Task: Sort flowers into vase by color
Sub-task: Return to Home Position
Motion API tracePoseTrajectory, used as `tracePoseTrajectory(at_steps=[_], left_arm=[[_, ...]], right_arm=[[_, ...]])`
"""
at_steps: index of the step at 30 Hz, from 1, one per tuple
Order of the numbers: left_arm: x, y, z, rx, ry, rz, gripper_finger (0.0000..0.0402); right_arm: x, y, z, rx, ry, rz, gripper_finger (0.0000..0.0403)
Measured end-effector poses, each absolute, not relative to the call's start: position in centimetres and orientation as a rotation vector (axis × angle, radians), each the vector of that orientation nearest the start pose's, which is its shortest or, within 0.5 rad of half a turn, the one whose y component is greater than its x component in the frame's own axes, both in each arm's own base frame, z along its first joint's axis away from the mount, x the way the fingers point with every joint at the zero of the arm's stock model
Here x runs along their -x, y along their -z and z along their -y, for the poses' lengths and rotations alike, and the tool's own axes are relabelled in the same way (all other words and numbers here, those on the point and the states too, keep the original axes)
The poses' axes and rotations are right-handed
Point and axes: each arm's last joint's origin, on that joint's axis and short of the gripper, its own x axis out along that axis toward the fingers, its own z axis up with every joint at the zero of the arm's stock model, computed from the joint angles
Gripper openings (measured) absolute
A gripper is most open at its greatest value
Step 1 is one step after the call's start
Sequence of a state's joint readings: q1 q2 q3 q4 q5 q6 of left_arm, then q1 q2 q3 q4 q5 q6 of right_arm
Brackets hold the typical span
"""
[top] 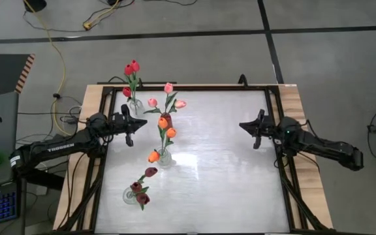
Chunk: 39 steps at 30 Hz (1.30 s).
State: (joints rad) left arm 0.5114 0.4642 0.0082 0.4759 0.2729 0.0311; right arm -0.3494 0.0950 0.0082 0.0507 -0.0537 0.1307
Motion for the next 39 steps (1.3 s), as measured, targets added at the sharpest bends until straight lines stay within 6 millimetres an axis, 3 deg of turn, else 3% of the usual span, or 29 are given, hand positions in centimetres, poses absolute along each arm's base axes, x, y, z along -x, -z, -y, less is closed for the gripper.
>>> tracePoseTrajectory(at_steps=[14, 27, 32, 39], left_arm=[[-11.3, -15.8, -5.6, 0.069, -0.278, -0.086, 0.0], [-10.3, -12.6, -5.7, 0.175, -0.515, -0.415, 0.0], [-10.2, -12.9, -5.9, 0.144, -0.602, -0.399, 0.0], [-10.3, -13.7, -5.3, 0.12, -0.567, -0.326, 0.0]], right_arm=[[-9.8, -16.0, 3.4, -0.093, 0.313, -0.061, 0.0039], [-9.8, -16.0, 3.4, -0.092, 0.312, -0.059, 0.004], [-9.8, -16.0, 3.4, -0.092, 0.311, -0.058, 0.004], [-9.9, -16.0, 2.9, -0.089, 0.257, -0.053, 0.004]])
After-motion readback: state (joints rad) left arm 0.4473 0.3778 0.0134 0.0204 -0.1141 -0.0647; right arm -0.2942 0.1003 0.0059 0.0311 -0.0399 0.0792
